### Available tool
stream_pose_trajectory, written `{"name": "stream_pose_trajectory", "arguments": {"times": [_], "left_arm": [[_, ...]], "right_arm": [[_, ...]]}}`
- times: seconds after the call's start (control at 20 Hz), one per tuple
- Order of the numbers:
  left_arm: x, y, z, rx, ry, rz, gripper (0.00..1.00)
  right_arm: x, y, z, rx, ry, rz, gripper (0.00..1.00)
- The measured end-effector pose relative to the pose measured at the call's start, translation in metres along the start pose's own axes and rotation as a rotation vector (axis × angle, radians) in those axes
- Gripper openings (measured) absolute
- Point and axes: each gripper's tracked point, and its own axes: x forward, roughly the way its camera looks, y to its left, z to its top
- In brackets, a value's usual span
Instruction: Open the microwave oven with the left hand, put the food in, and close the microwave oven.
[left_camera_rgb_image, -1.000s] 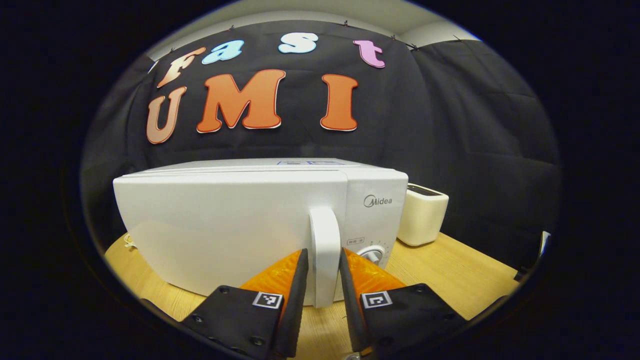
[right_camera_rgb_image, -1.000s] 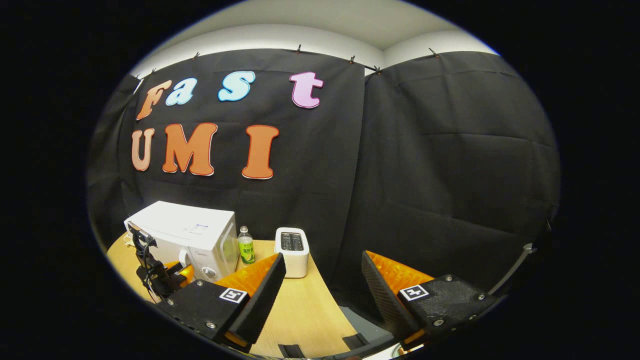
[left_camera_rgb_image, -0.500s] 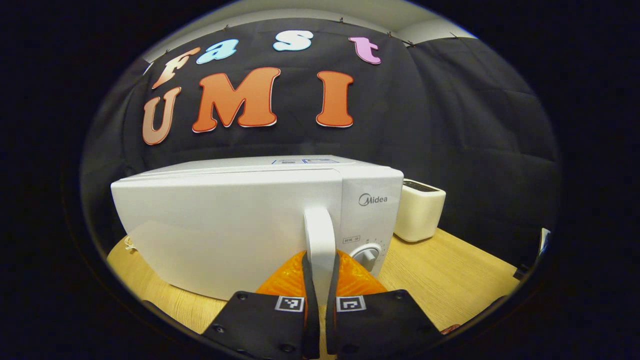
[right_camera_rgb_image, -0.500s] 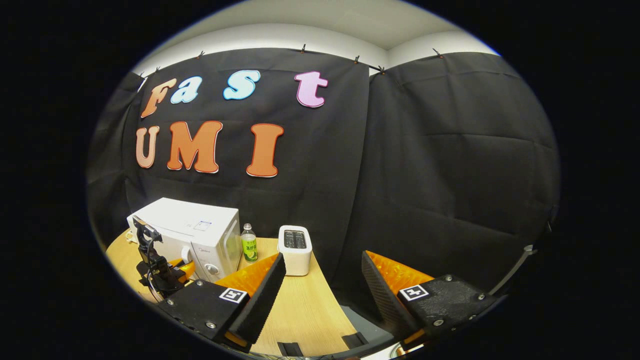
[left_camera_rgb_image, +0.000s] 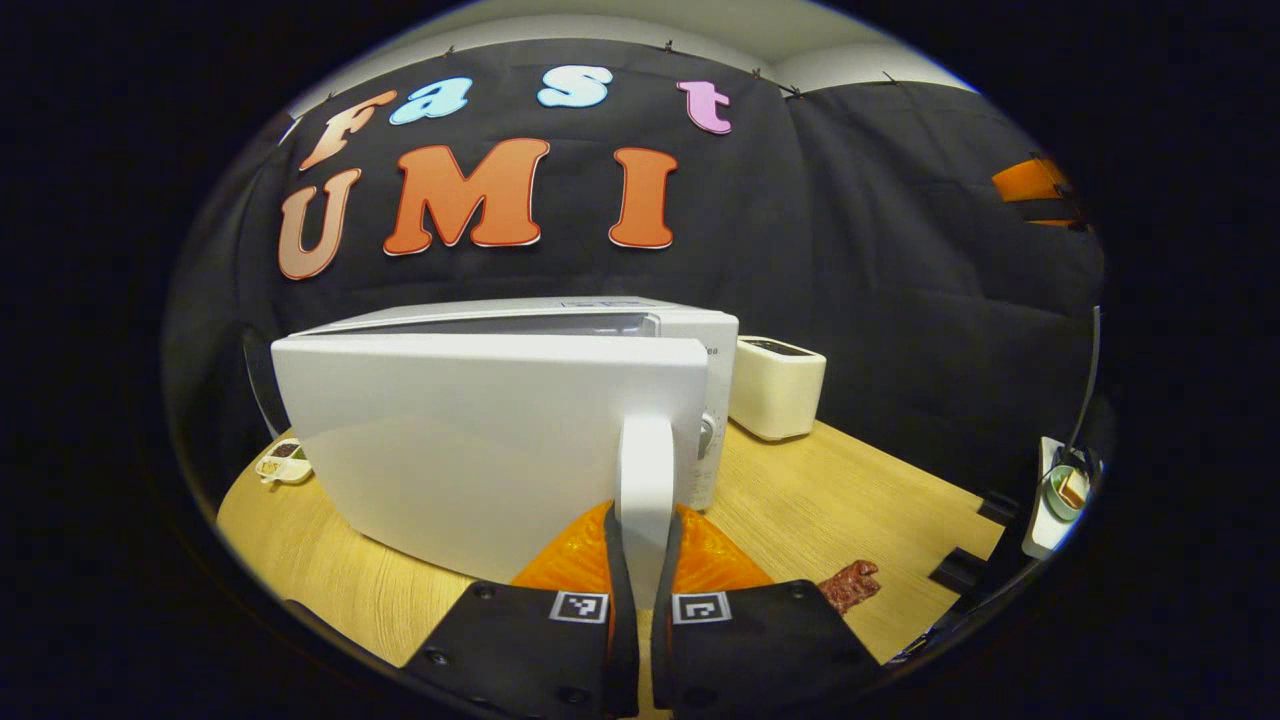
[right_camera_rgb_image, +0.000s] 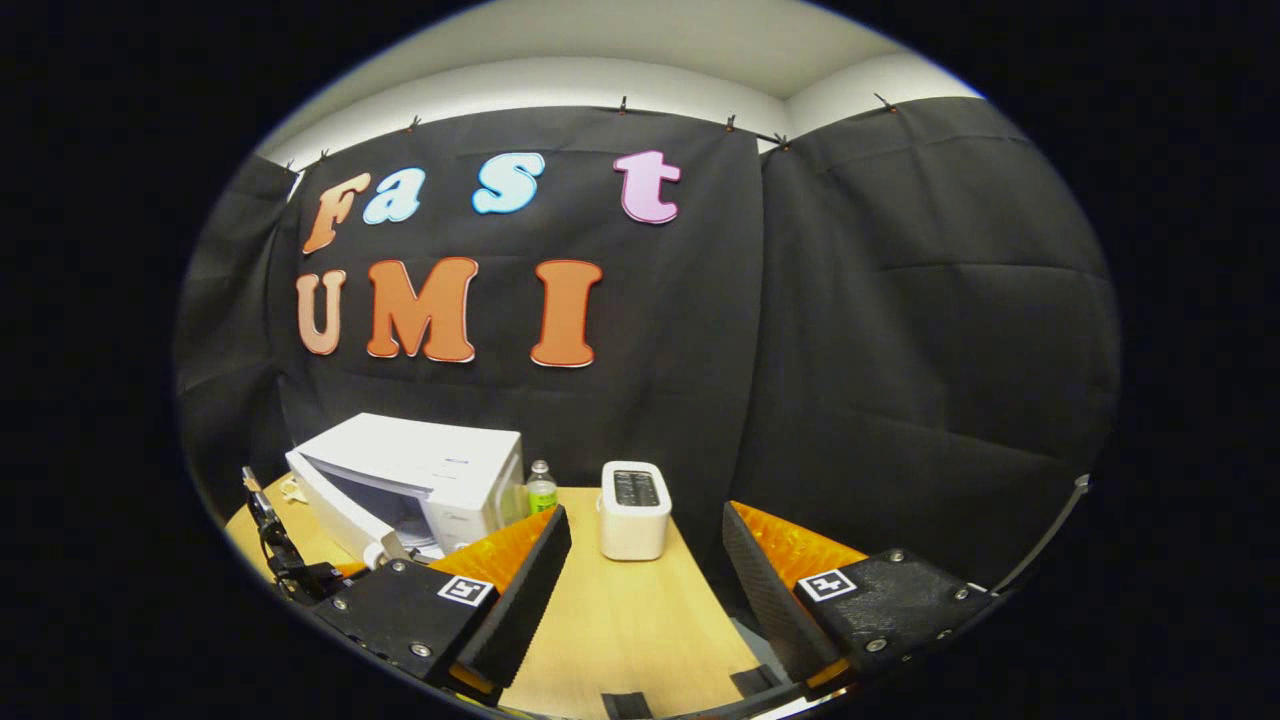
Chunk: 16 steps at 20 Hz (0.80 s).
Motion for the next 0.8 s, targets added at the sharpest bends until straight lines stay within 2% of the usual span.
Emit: {"name": "stream_pose_trajectory", "arguments": {"times": [0.3, 0.8], "left_arm": [[-0.052, 0.015, -0.014, 0.001, 0.026, -0.009, 0.09], [-0.138, 0.068, -0.036, 0.009, 0.07, 0.017, 0.1]], "right_arm": [[-0.004, 0.054, 0.006, -0.021, -0.017, 0.09, 0.95], [-0.009, 0.125, 0.006, 0.005, -0.021, 0.183, 0.95]]}}
